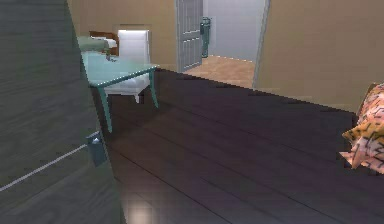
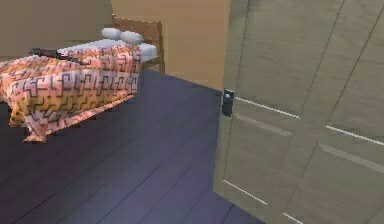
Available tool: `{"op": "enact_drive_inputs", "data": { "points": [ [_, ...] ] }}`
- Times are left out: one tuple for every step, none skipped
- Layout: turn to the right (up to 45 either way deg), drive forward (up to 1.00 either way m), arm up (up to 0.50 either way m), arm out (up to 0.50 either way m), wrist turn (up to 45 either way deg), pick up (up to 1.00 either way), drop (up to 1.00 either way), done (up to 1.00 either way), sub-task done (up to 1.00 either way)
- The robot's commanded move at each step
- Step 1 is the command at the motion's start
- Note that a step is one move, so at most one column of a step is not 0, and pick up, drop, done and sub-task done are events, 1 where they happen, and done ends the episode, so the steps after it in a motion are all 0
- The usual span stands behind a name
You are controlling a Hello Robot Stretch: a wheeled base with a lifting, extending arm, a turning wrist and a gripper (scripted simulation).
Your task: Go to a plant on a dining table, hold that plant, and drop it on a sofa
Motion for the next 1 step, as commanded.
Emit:
{"op": "enact_drive_inputs", "data": {
  "points": [
    [3.0,0.0,0.0,0.0,0.0,0.0,0.0,0.0,0.0]
  ]
}}
